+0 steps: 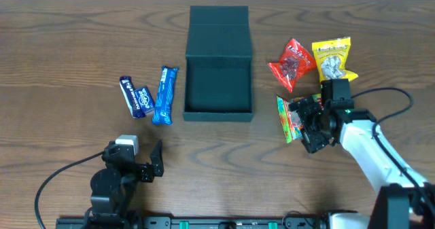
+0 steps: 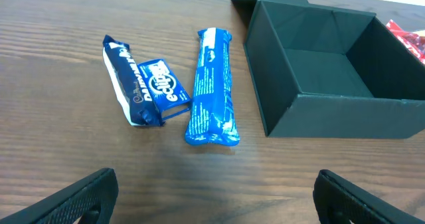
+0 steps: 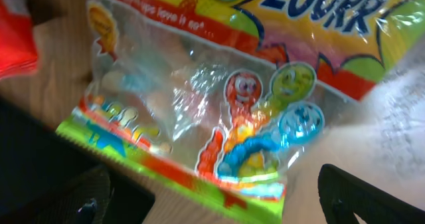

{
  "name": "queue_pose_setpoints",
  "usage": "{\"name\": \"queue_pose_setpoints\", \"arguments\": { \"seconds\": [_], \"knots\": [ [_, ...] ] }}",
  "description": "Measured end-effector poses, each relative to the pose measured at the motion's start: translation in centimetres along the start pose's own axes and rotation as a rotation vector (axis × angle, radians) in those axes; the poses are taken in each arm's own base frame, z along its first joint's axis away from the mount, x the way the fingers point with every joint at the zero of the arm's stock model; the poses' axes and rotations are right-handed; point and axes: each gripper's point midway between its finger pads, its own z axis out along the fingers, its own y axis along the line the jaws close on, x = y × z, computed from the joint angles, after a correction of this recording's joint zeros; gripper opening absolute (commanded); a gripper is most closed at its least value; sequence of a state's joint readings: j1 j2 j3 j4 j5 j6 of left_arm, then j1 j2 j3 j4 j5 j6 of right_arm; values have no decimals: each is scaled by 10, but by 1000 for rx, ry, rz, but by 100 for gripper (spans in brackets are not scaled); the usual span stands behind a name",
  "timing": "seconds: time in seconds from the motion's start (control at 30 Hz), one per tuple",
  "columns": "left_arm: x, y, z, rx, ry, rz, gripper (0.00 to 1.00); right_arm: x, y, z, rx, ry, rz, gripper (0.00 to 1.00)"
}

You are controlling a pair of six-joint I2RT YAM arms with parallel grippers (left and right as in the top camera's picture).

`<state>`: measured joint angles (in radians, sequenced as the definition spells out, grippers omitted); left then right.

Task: Pack container
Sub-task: 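Grasp the green Haribo bag with the right gripper and lift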

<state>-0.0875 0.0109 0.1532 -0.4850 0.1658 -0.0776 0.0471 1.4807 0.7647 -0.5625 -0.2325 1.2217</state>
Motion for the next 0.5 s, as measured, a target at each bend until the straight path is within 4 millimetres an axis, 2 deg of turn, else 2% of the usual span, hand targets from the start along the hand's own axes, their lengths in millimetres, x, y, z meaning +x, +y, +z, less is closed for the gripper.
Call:
{"name": "queue_pose_setpoints", "arguments": {
  "seconds": [0.07,0.13,0.2,0.23,0.37,0.43,0.47,0.5],
  "knots": [
    [0,0,0,0,0,0,95,-2,0,6,5,2,-1,99],
    [0,0,0,0,0,0,95,-3,0,12,10,4,-1,92],
    [0,0,0,0,0,0,95,-5,1,19,14,4,1,78],
    [0,0,0,0,0,0,95,-6,2,22,12,5,-4,64],
    [0,0,0,0,0,0,95,-7,1,30,25,13,1,30],
    [0,0,0,0,0,0,95,-8,2,32,26,18,-2,7],
    [0,0,0,0,0,0,95,-8,4,33,24,20,0,2],
    [0,0,0,0,0,0,95,-8,7,32,21,25,-1,2]
  ]
}}
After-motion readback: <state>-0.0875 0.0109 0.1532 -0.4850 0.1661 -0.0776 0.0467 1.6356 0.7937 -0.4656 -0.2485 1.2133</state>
